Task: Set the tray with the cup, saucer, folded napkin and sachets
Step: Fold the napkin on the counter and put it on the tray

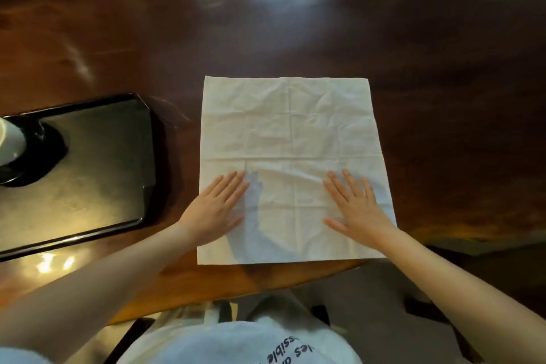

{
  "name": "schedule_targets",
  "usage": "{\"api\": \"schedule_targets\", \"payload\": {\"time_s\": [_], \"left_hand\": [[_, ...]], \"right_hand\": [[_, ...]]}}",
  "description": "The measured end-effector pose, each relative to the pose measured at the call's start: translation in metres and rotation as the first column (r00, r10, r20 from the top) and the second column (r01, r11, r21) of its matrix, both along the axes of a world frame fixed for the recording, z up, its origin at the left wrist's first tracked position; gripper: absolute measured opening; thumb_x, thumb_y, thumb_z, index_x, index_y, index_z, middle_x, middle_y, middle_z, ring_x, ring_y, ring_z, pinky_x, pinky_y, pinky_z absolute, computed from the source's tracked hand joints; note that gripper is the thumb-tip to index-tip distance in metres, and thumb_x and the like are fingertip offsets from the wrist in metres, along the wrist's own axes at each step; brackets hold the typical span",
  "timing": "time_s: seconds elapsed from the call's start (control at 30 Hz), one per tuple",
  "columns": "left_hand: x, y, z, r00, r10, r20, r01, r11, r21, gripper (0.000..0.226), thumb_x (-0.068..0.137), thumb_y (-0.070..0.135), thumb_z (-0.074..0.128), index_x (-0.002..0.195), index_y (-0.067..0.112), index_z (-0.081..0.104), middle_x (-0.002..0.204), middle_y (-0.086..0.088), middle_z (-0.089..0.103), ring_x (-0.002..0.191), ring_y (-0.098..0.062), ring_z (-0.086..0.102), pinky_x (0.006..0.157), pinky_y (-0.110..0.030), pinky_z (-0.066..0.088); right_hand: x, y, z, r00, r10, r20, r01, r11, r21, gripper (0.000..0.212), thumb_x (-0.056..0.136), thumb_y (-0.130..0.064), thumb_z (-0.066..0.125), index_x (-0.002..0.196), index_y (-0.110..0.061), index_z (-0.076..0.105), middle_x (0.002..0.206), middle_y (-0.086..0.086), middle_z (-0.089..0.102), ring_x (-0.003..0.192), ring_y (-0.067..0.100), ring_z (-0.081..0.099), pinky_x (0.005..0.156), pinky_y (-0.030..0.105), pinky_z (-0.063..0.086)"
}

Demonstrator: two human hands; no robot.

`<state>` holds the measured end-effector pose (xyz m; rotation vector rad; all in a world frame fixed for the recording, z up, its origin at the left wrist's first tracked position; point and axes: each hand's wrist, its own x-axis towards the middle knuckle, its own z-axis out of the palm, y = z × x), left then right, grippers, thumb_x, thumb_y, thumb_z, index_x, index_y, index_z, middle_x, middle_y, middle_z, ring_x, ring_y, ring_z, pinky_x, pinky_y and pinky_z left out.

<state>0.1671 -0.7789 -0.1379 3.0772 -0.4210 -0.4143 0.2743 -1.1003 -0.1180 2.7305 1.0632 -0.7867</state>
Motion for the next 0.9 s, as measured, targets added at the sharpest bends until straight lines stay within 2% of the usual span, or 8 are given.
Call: {"api": "schedule_targets", "payload": {"time_s": [0.07, 0.2, 0.33, 0.4, 0.47, 0.57, 0.77, 0.9], "left_hand": [[-0.033, -0.013, 0.0, 0.992, -0.121, -0.021, 0.12, 0.992, -0.048, 0.07, 0.092, 0.058, 0.022, 0.148, 0.017, 0.015, 0.154, -0.005, 0.016, 0.142, -0.016, -0.007, 0.115, -0.032, -0.004], [-0.072, -0.027, -0.006, 0.978, -0.179, -0.109, 0.169, 0.981, -0.09, 0.076, 0.083, 0.052, 0.04, 0.148, 0.02, 0.015, 0.155, -0.006, 0.017, 0.144, -0.019, -0.004, 0.114, -0.038, 0.004], [-0.07, -0.038, -0.006, 0.975, -0.219, 0.045, 0.22, 0.975, -0.019, 0.052, 0.087, 0.025, 0.035, 0.135, 0.006, 0.046, 0.144, -0.016, 0.041, 0.143, -0.031, 0.012, 0.114, -0.048, 0.01], [-0.067, -0.044, -0.001, 0.967, -0.244, 0.076, 0.245, 0.97, 0.0, 0.045, 0.084, 0.017, 0.045, 0.127, 0.005, 0.055, 0.137, -0.019, 0.05, 0.133, -0.037, 0.037, 0.111, -0.052, 0.03], [-0.064, -0.048, 0.004, 0.981, -0.186, 0.057, 0.188, 0.982, -0.027, 0.046, 0.074, 0.01, 0.062, 0.12, 0.004, 0.06, 0.128, -0.02, 0.058, 0.12, -0.038, 0.053, 0.095, -0.049, 0.048], [-0.058, -0.059, 0.007, 0.995, -0.082, 0.063, 0.084, 0.996, -0.035, 0.033, 0.077, 0.009, 0.049, 0.107, 0.002, 0.062, 0.115, -0.019, 0.066, 0.107, -0.037, 0.062, 0.084, -0.044, 0.056], [-0.038, -0.086, 0.023, 1.0, 0.025, -0.005, -0.025, 0.998, -0.056, 0.007, 0.074, 0.014, 0.064, 0.078, 0.011, 0.06, 0.069, -0.008, 0.063, 0.06, -0.024, 0.06, 0.051, -0.03, 0.051], [-0.032, -0.077, 0.037, 0.984, 0.156, -0.09, -0.167, 0.978, -0.128, 0.018, 0.089, 0.009, 0.046, 0.104, 0.012, 0.054, 0.09, -0.006, 0.062, 0.074, -0.023, 0.06, 0.06, -0.028, 0.042]], "right_hand": [[-0.028, -0.004, 0.009, 0.994, 0.111, 0.023, -0.11, 0.993, -0.04, 0.087, 0.078, -0.064, 0.028, 0.147, -0.013, 0.011, 0.156, 0.011, 0.014, 0.142, 0.034, 0.003, 0.11, 0.061, 0.015], [-0.063, -0.012, 0.008, 0.98, 0.15, -0.134, -0.166, 0.979, -0.115, 0.097, 0.083, -0.056, 0.048, 0.147, -0.013, -0.012, 0.146, 0.008, -0.031, 0.138, 0.037, -0.025, 0.11, 0.057, -0.008], [-0.068, -0.007, 0.009, 0.982, 0.132, -0.132, -0.148, 0.982, -0.121, 0.1, 0.083, -0.053, 0.052, 0.146, -0.011, -0.013, 0.145, 0.01, -0.035, 0.137, 0.039, -0.027, 0.113, 0.056, -0.005], [-0.067, -0.008, 0.008, 0.983, 0.136, -0.123, -0.153, 0.978, -0.142, 0.098, 0.083, -0.051, 0.051, 0.146, -0.01, -0.012, 0.144, 0.011, -0.033, 0.137, 0.04, -0.025, 0.113, 0.057, -0.001], [-0.067, -0.007, 0.011, 0.984, 0.167, -0.069, -0.175, 0.976, -0.131, 0.093, 0.077, -0.043, 0.062, 0.147, -0.007, 0.013, 0.154, 0.016, -0.004, 0.14, 0.042, -0.003, 0.11, 0.061, 0.022], [-0.068, -0.006, 0.005, 0.992, 0.112, 0.057, -0.103, 0.985, -0.136, 0.075, 0.053, -0.022, 0.081, 0.122, -0.004, 0.059, 0.133, 0.02, 0.053, 0.121, 0.045, 0.048, 0.084, 0.058, 0.051], [-0.088, 0.028, 0.005, 0.994, -0.027, 0.104, 0.04, 0.991, -0.128, 0.07, 0.057, -0.039, 0.074, 0.113, 0.001, 0.061, 0.124, 0.025, 0.058, 0.114, 0.046, 0.055, 0.079, 0.055, 0.053], [-0.086, 0.029, 0.004, 0.991, -0.047, 0.125, 0.06, 0.992, -0.109, 0.071, 0.064, -0.047, 0.067, 0.119, -0.003, 0.056, 0.129, 0.024, 0.054, 0.119, 0.045, 0.05, 0.082, 0.057, 0.051]]}}
